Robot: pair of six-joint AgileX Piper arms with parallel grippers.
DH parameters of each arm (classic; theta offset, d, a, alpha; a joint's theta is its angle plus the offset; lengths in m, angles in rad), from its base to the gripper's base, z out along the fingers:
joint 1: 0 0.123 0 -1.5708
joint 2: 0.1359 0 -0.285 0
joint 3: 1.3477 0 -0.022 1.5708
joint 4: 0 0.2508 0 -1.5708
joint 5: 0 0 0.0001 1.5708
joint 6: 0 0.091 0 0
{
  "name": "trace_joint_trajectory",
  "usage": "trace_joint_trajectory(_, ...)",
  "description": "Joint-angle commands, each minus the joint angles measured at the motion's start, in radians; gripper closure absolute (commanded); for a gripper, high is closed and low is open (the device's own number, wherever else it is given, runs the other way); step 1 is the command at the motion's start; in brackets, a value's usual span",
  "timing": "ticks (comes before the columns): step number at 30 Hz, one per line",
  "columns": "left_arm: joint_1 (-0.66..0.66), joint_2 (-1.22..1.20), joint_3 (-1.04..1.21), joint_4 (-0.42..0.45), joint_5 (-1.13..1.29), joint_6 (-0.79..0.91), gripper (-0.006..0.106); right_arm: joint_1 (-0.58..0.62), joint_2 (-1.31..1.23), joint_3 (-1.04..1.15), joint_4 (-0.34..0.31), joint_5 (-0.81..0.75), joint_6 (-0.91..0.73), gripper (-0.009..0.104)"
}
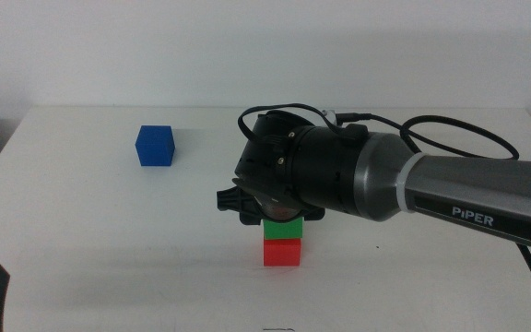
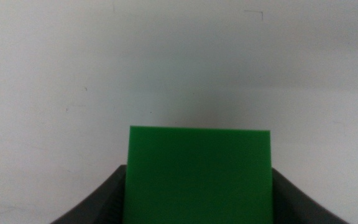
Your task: Stack red cubes first, then green, then blue cubes in a specific spot.
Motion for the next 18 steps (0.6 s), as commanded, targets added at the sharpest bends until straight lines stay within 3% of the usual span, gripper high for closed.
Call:
trace_joint_trajectory(1,-0.003,-0.021,-0.003,-0.011,-0.084,-0.008,0.007,-0.004,-0.053,-0.023,-0.041,-0.01,-0.012,0.096)
trace_joint_trajectory(13,-0.003,-0.021,-0.003,-0.011,-0.084,-0.008,0.007,-0.001,-0.036,-0.023,-0.036,-0.007,-0.039,0.095)
trace_joint_trajectory(18,-0.003,-0.021,-0.003,-0.011,-0.084,-0.008,0.007,0.0,-0.036,-0.023,-0.027,-0.005,-0.047,0.085)
